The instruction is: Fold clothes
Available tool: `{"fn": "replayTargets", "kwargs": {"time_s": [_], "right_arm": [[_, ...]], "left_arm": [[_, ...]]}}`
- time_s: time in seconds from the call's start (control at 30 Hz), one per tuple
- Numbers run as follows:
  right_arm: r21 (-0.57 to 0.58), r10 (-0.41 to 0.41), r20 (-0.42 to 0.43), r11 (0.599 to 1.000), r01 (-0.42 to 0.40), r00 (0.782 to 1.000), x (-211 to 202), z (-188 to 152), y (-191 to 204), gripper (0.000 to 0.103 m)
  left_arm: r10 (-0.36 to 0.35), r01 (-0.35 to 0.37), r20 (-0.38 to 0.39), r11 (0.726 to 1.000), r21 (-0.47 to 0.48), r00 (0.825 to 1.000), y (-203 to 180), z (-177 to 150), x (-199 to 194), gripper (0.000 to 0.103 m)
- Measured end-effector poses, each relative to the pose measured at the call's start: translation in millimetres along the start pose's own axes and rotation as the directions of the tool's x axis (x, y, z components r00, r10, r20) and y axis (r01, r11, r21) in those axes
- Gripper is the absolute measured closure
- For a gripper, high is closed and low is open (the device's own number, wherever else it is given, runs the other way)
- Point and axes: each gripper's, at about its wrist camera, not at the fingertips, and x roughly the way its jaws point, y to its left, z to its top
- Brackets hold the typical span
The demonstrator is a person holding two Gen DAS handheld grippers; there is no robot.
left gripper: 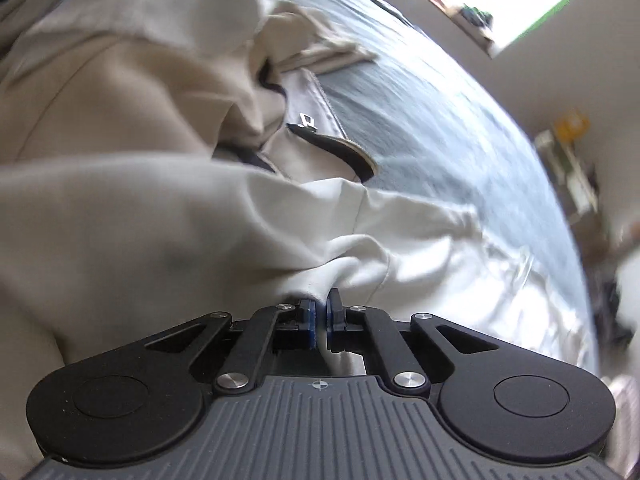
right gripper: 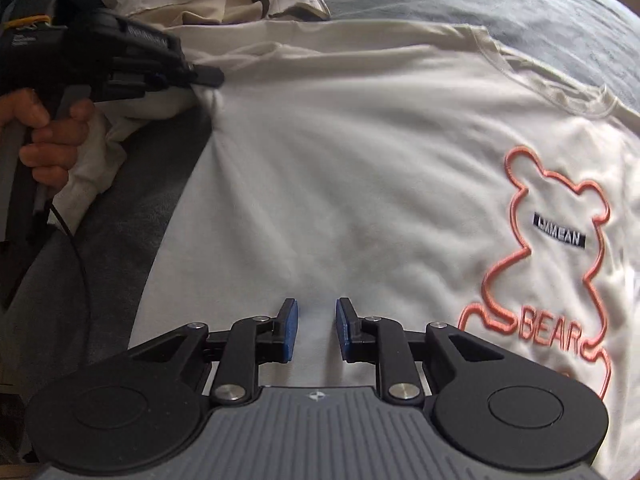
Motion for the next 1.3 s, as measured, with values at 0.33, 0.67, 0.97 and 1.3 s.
{"fn": "replayTargets", "kwargs": {"time_s": [0.33,0.67,0.97,1.3], "right_arm": [[-0.231,0.14,0.042,0.965,-0.127,0.989,39,35,42,0.081],[-0.215,0.15,-0.058,0.964,-0.159,0.987,44,10,56,0.078],[-0.142,0.251,0.011,0.959,-0.247,0.968,6,59,78,0.073],[-0.113,0.327,0.084,0.942,-0.316,0.941,20,114,108,0.07]], "left_arm": [[0.008,-0.007,-0.053,1.0,0.027,0.999,5,-9,-3,0.085],[0.136,-0.14,-0.047,0.987,-0.083,0.99,19,-90,-103,0.07],[0.354,-0.351,-0.008,0.924,-0.15,0.935,49,-107,-145,0.063],[0.355,-0.361,-0.069,0.903,-0.232,0.932,72,-114,-145,0.046]]}}
